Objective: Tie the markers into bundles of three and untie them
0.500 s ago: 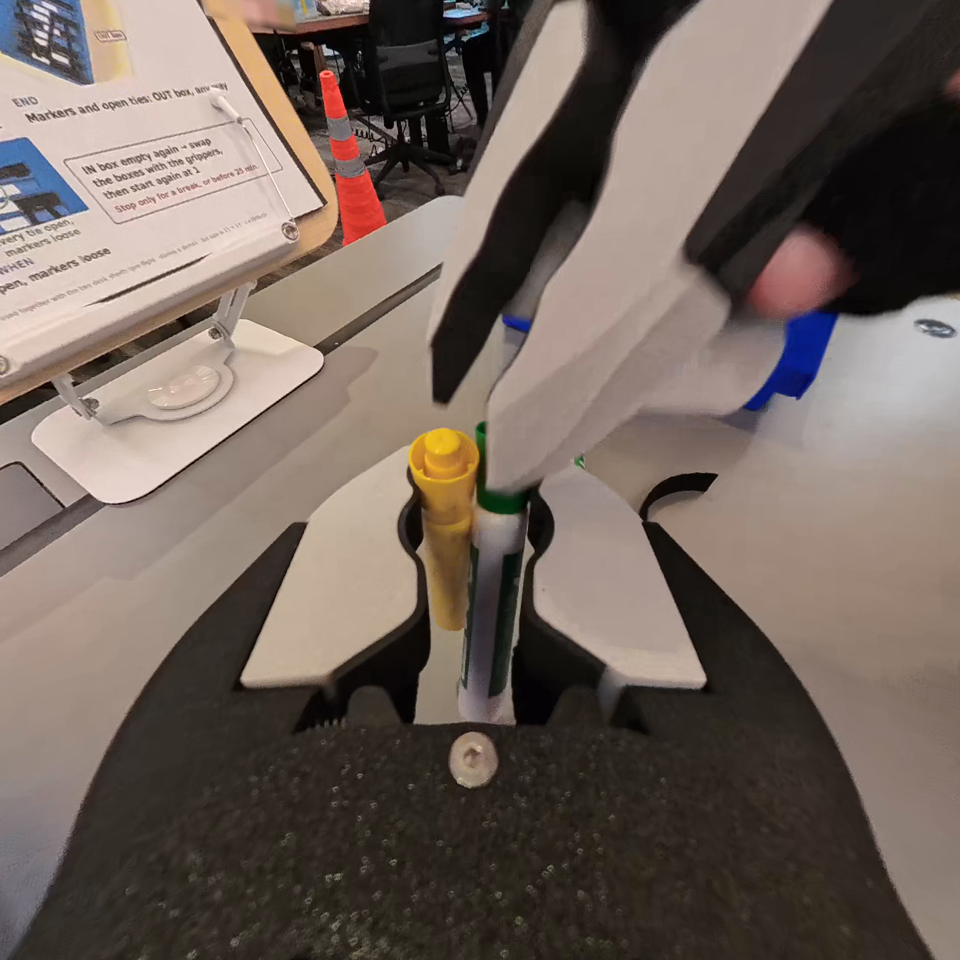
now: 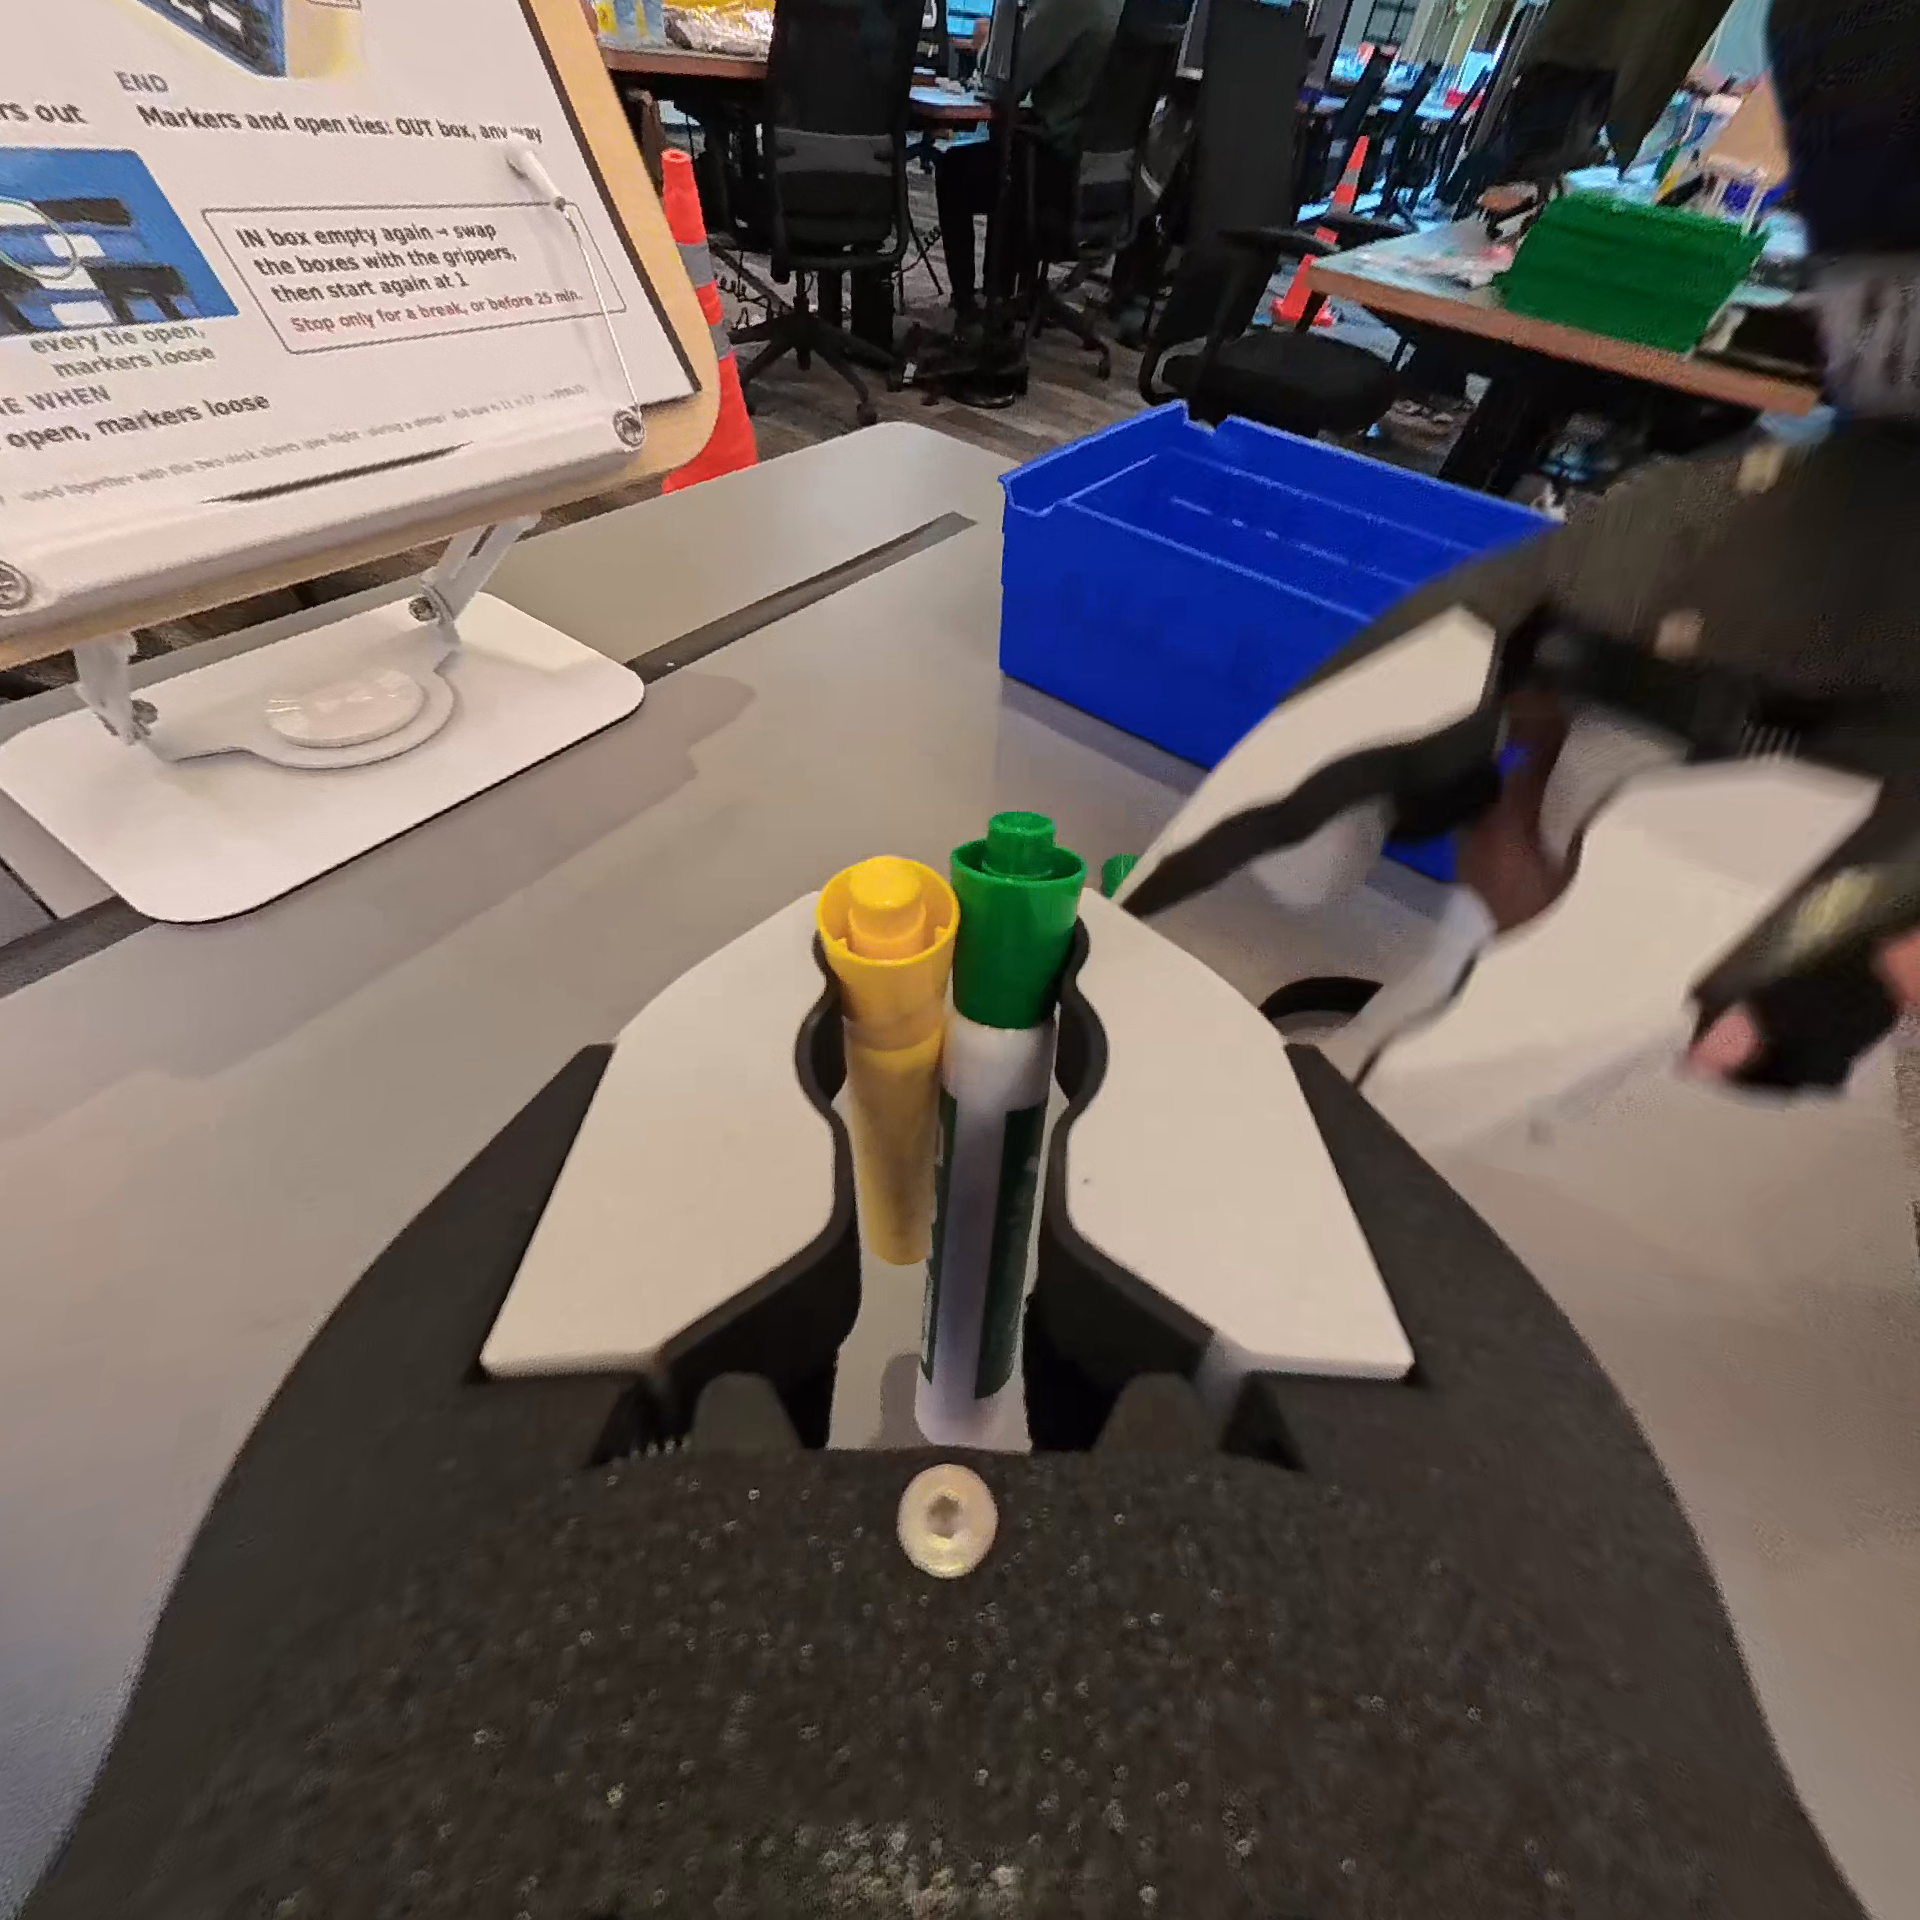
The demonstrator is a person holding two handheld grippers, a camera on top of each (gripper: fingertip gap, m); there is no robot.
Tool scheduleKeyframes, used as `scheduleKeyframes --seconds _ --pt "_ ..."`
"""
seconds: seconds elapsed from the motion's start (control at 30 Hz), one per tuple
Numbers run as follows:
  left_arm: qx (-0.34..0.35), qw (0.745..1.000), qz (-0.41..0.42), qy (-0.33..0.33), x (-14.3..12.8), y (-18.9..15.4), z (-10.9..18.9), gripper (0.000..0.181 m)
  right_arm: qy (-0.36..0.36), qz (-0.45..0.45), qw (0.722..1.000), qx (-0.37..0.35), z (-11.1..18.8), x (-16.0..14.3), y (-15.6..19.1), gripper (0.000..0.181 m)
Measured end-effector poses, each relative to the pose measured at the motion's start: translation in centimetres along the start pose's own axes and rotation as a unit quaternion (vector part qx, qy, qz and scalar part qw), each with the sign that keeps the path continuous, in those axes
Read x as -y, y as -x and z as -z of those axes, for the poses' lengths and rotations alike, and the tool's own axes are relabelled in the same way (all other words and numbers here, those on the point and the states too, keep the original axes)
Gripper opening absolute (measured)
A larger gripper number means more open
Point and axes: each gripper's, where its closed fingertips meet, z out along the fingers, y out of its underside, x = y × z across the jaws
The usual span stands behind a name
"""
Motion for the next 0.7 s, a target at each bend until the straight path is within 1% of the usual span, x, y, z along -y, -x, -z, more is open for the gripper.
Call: scheduleKeyframes --seconds 0.07,0.1,0.2,0.27,0.3,0.37,0.4,0.47,0.5,0.7 --pt "-0.007 1.000 0.012 -0.008 0.5 0.0 -0.1 0.036 -0.046 -0.012 0.999 -0.009 -1.8 -0.1 1.2 0.074" --pt "-0.010 1.000 0.019 -0.013 0.7 -0.1 -0.2 0.036 -0.070 -0.007 0.997 -0.021 -2.6 0.1 1.5 0.082" --pt "-0.024 0.999 0.038 -0.024 1.4 -0.5 -0.3 0.037 -0.098 0.008 0.991 -0.086 -4.5 0.6 0.7 0.089" --pt "-0.027 0.999 0.037 -0.026 1.8 -0.8 -0.3 0.036 -0.108 0.007 0.988 -0.108 -5.2 1.1 0.3 0.089" --pt "-0.028 0.999 0.035 -0.026 1.9 -1.0 -0.3 0.037 -0.110 0.003 0.987 -0.113 -5.4 1.3 0.1 0.086" --pt "-0.026 0.999 0.029 -0.025 2.0 -1.2 -0.3 0.036 -0.109 -0.001 0.988 -0.110 -5.7 1.4 0.0 0.059" --pt "-0.024 0.999 0.026 -0.024 2.0 -1.2 -0.2 0.037 -0.107 -0.005 0.988 -0.108 -5.7 1.3 0.0 0.051" --pt "-0.025 0.999 0.026 -0.025 2.1 -1.2 -0.2 0.037 -0.110 -0.008 0.989 -0.099 -5.5 1.2 0.2 0.026" --pt "-0.028 0.999 0.029 -0.027 2.1 -1.3 -0.2 0.038 -0.112 -0.010 0.989 -0.098 -5.4 1.1 0.2 0.019" --pt "-0.030 0.999 0.031 -0.021 1.6 -1.6 -0.4 0.038 -0.111 -0.014 0.989 -0.097 -5.4 0.5 0.1 0.019"
